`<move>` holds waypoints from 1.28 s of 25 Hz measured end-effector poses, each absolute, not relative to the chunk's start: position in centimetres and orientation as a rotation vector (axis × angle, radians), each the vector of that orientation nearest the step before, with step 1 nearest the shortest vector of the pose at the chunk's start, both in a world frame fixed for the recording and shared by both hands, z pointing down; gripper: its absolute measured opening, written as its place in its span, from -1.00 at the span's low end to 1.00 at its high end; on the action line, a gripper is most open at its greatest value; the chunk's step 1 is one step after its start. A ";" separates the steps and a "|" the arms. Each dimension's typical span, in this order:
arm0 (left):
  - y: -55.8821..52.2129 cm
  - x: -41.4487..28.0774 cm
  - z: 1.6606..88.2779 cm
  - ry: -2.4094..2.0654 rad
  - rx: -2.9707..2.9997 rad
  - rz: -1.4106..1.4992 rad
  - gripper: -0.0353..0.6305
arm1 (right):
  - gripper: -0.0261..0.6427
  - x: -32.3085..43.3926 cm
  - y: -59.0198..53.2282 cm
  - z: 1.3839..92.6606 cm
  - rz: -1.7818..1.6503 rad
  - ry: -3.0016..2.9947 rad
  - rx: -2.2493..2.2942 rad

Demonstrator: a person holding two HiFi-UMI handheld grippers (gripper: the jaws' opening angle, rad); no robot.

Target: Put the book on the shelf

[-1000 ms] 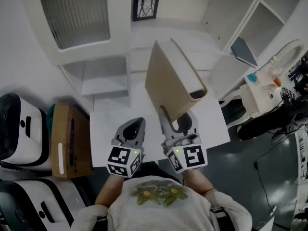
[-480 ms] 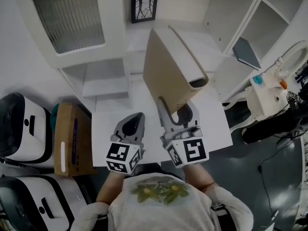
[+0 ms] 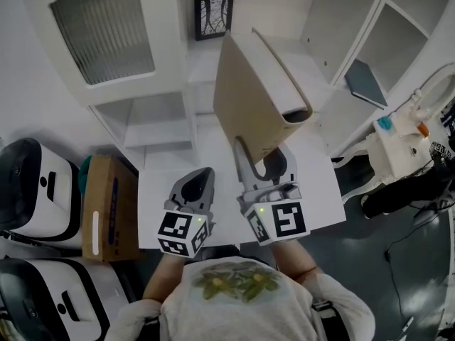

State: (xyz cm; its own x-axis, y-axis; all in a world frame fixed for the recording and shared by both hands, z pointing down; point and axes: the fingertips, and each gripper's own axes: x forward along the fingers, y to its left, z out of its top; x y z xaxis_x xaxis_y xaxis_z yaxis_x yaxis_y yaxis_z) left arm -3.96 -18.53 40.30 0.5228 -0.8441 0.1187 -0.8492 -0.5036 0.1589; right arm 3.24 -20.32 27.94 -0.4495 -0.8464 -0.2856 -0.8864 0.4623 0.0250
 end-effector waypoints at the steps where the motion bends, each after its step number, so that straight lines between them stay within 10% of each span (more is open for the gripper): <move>1: -18.6 -3.9 40.2 -1.444 2.566 0.039 -0.81 | -0.26 3.3 -20.4 27.8 0.252 2.476 -1.497; 32: -21.1 -4.4 38.9 -1.475 2.625 0.064 -0.81 | -0.26 2.5 -23.9 24.2 0.362 2.410 -1.482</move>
